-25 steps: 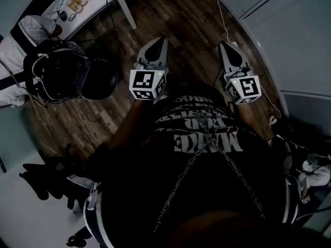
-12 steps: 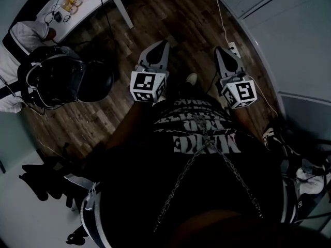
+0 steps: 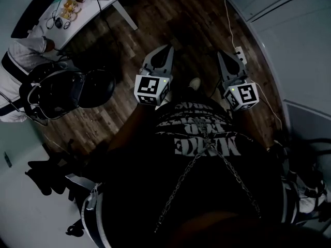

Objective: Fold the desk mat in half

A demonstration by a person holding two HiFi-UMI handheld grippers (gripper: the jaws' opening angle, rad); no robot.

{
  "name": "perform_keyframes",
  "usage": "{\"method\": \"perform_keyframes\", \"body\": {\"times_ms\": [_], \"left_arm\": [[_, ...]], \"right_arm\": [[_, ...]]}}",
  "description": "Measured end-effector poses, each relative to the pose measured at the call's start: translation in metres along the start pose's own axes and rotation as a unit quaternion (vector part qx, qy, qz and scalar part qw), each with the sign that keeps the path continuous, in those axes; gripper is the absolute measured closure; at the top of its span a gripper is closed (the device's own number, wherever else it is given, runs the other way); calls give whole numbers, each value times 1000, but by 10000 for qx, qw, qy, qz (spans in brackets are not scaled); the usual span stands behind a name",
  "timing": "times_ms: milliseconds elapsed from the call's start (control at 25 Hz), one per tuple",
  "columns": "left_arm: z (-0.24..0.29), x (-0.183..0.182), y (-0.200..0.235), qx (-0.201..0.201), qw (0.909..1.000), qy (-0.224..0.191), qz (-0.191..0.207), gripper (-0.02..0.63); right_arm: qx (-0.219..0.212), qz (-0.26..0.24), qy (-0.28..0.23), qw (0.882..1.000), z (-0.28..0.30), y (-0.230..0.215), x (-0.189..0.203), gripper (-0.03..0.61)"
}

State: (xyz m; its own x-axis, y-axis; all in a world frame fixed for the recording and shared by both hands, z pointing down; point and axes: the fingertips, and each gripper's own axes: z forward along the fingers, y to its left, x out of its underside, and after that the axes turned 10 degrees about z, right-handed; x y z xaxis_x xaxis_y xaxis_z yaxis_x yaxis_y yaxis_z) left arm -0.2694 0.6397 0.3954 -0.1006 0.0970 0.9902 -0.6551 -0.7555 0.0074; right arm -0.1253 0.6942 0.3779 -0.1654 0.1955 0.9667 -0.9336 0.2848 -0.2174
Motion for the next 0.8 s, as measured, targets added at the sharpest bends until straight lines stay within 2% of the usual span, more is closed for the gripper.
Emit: {"method": "perform_keyframes", "body": {"times_ms": [120, 280, 400, 520, 800], "left_arm": [[34, -3, -5, -99, 9999, 83, 95, 607], [80, -27, -16, -163, 9995, -51, 278, 607], [109, -44, -16, -183, 9996, -129, 183, 607], [125, -58, -11, -336, 9993, -134, 43, 607], [145, -71, -12, -409, 9991, -90, 107, 607]], "right_arm": [[-72, 113, -123, 9998, 5, -33, -9, 580], [-128, 175, -330, 9992, 5, -84, -27, 580], [-103, 72, -458, 9989, 9, -116, -51, 580], [-83, -86, -435, 9990, 13, -134, -67, 580], [-131, 98, -558, 9983, 14, -157, -81, 580]]}}
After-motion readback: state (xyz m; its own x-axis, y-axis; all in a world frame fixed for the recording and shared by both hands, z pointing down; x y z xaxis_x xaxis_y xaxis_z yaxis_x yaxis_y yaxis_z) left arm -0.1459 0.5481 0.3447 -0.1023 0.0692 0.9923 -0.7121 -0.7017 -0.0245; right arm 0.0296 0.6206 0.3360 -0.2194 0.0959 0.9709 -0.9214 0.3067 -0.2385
